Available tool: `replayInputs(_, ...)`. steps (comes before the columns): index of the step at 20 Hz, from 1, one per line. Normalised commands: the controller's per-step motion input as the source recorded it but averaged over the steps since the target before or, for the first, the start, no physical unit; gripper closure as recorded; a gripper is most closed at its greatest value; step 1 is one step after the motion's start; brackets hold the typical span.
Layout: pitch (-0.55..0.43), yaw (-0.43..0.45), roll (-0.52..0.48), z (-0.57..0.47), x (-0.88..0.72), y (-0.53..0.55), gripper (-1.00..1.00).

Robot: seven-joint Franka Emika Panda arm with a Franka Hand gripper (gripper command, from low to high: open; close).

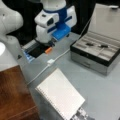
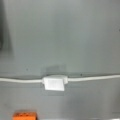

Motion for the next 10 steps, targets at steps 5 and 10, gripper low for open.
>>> replayInputs(5, 0.28, 0.078, -0.095, 0.21, 0.25, -0.09, -1.0)
replayInputs(10, 0.188, 0.037, -0.092, 0.11, 0.27, -0.08, -1.0)
